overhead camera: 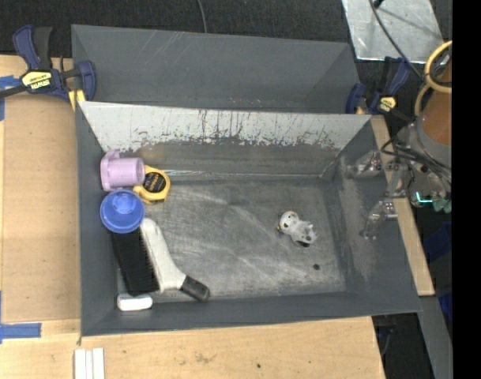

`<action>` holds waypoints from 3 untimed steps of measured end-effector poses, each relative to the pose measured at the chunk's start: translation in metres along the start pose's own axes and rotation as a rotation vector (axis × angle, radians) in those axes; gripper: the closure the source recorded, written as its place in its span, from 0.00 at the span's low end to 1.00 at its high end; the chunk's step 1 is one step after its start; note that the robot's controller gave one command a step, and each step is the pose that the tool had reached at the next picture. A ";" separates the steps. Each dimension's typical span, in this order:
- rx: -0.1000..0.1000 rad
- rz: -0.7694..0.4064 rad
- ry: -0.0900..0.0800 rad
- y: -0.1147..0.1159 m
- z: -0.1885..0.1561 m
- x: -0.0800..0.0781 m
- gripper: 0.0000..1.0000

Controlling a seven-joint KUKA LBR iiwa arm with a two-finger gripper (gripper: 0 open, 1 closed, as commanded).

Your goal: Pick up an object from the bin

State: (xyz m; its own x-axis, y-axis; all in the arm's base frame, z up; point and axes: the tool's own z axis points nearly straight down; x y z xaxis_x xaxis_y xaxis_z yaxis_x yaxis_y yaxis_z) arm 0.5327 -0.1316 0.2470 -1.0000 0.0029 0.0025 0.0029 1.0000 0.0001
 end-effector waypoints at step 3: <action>0.000 0.225 -0.005 0.026 0.086 -0.020 0.00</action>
Offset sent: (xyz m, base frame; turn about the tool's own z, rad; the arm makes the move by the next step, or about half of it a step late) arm 0.0203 0.0383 -0.1770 0.0477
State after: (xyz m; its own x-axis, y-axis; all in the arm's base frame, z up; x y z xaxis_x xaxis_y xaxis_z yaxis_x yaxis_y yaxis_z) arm 0.5524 -0.1058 0.1611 -0.9741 0.2262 -0.0026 0.2262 0.9741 -0.0001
